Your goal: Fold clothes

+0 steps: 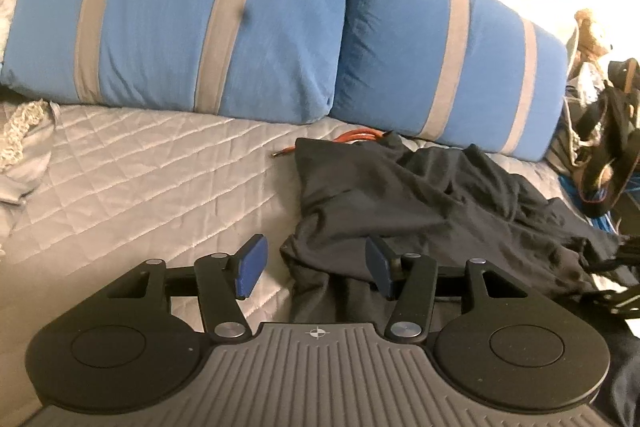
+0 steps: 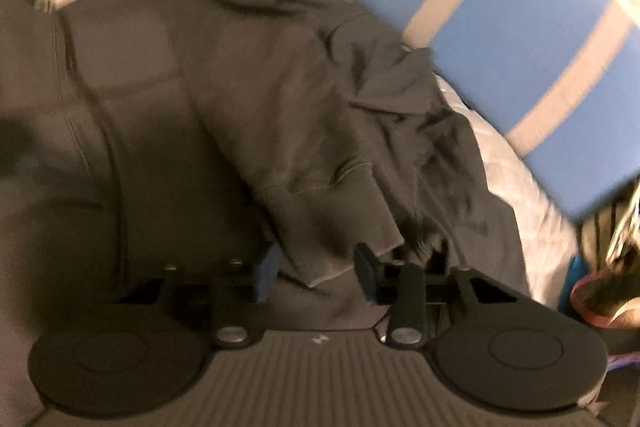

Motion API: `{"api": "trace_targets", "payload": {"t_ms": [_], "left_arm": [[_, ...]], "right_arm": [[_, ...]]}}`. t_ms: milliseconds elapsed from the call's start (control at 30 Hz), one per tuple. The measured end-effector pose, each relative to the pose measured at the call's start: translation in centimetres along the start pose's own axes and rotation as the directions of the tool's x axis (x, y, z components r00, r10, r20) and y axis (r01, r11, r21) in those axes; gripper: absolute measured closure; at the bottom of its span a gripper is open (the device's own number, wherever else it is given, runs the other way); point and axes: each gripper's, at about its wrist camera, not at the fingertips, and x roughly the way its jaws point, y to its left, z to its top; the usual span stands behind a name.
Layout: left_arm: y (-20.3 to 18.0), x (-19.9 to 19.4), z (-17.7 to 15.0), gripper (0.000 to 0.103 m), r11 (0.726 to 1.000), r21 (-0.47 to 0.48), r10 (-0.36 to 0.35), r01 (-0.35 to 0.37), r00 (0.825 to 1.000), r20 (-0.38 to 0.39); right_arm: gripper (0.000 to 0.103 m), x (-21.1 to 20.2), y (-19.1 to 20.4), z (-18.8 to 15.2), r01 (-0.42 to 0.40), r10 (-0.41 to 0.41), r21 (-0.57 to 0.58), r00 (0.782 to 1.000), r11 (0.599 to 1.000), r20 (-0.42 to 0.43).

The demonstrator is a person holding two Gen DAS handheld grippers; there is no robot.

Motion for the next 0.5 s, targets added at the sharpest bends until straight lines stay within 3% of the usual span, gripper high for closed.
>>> {"api": "trace_targets", "payload": {"t_ms": [67, 100, 133, 500], "left_arm": [[-0.2, -0.6, 0.1, 0.049, 1.0, 0.006, 0.004, -0.004, 1.0, 0.002], [-0.3, -0.9, 0.1, 0.049, 1.0, 0.009, 0.005, -0.005, 1.0, 0.004], [-0.4, -1.2, 0.1, 0.049, 1.0, 0.014, 0.007, -0.007, 1.0, 0.007], [-1.1, -2.6, 0.1, 0.049, 0.999, 0.033, 0.003, -0.003, 1.0, 0.007]], "right_arm": [[0.07, 0.6, 0.7, 0.0, 0.0, -0.001, -0.061, 1.0, 0.998, -0.016], [0.085, 0.5, 0.8, 0.1, 0.003, -0.004, -0.073, 1.0, 0.997, -0.017], [0.092, 0.4, 0.8, 0.1, 0.005, -0.007, -0.083, 1.0, 0.997, -0.019], [0.094, -2.7, 0.9, -0.9, -0.057, 0.055, -0.055, 0.998, 0.997, -0.038]]}}
